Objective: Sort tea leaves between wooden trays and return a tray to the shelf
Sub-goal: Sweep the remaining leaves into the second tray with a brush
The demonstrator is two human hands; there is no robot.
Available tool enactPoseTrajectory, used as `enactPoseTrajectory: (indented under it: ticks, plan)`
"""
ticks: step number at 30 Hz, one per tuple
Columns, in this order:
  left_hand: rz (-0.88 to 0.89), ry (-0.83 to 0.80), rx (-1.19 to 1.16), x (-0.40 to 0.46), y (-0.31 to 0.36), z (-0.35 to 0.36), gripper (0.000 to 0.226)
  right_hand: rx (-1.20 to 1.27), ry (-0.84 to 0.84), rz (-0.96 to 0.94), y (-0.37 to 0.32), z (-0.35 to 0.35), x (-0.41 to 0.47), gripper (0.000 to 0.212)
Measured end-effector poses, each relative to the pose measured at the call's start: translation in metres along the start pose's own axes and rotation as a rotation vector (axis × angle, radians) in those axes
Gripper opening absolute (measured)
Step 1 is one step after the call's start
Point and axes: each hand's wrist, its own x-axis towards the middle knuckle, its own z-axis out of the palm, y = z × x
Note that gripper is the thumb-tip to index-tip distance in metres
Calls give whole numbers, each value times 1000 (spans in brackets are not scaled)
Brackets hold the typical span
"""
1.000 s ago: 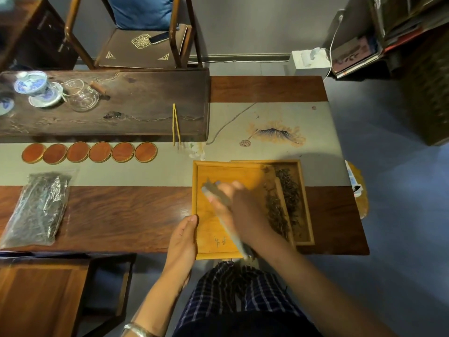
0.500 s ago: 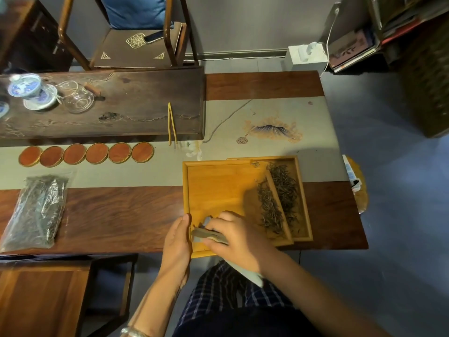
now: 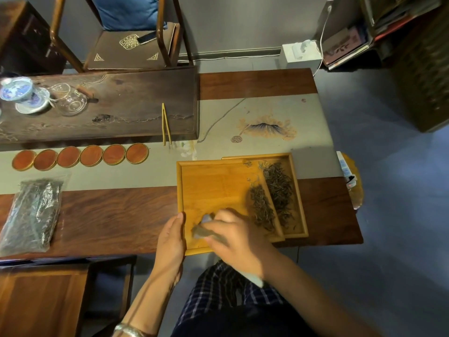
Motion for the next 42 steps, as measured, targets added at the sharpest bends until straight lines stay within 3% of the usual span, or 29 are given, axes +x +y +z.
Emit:
enactPoseTrajectory:
  ticks: [7,17,21,23,27,30,33,42]
  plan:
    - [-31,18,-33,-1,0,-4,30,-105,-194,-19,-17,8,10,29]
    - [-51,17,9,8,-8,-18,28,-171,-329,28,35,-25,-22,26]
    - [-27,35,54,11,-6,-22,37,-191,-299,119,56,-40,-35,27]
    - [-31,36,38,13,-5,-23,31,-142,-237,144,56,-42,-34,27]
    - [-16,8,17,13,-2,-19,26,-34,-109,81,27,-31,-14,22]
    - [30,-12,68,11,-1,-12,32,-43,-115,-16,-6,-8,7,24]
    - [43,-4,78,9,-3,-8,36,-106,-132,18,-22,9,18,28]
    - [32,-10,54,10,-10,-12,29,-171,-140,19,-4,11,-4,29]
